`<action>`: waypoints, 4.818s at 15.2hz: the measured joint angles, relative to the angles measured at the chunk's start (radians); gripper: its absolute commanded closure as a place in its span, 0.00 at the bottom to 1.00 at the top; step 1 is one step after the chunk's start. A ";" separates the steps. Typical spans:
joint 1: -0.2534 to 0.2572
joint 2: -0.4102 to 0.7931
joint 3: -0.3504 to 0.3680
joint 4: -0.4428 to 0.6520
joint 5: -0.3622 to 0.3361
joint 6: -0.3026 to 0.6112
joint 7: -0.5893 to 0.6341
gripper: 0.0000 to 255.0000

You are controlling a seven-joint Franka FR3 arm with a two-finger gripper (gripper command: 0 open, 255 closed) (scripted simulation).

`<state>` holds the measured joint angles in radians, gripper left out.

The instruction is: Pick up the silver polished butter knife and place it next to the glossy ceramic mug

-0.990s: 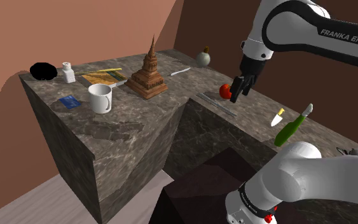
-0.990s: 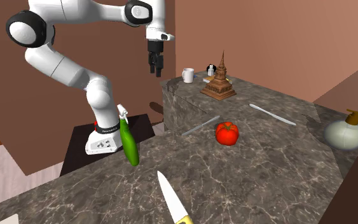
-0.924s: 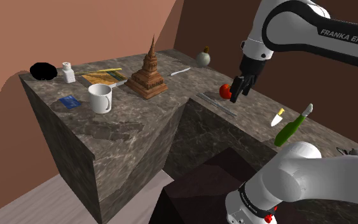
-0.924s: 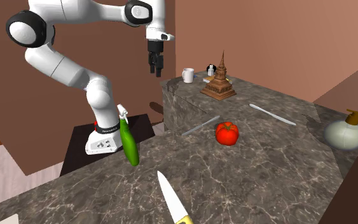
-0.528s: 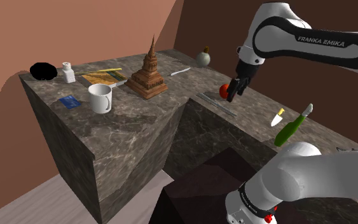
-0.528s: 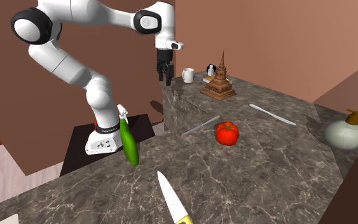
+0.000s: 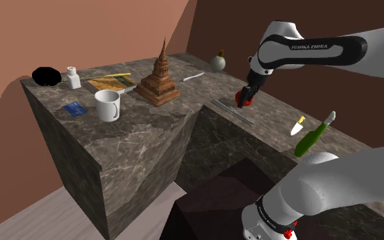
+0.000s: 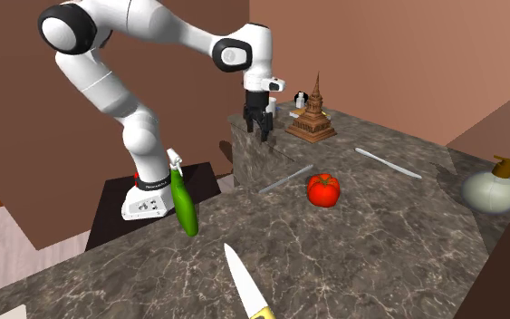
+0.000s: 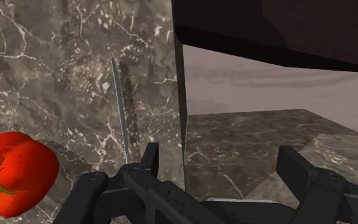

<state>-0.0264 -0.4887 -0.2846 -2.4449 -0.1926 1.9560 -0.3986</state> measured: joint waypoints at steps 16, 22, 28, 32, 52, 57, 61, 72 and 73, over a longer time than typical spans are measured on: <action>0.029 0.502 -0.185 0.221 0.244 0.319 -0.387 0.00; 0.028 0.543 -0.183 0.200 0.273 0.376 -0.407 0.00; 0.028 0.545 -0.183 0.199 0.274 0.378 -0.408 1.00; 0.028 0.545 -0.183 0.199 0.274 0.378 -0.408 1.00; 0.031 0.442 -0.182 0.290 0.207 0.198 -0.357 1.00; 0.033 0.415 -0.177 0.333 0.193 0.131 -0.342 1.00; 0.033 0.394 -0.175 0.365 0.182 0.079 -0.335 1.00; 0.035 0.367 -0.168 0.486 0.171 -0.065 -0.323 1.00; 0.040 0.357 -0.160 0.481 0.167 -0.069 -0.310 1.00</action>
<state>0.0133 -0.1317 -0.4451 -1.9639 -0.0258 1.8866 -0.7084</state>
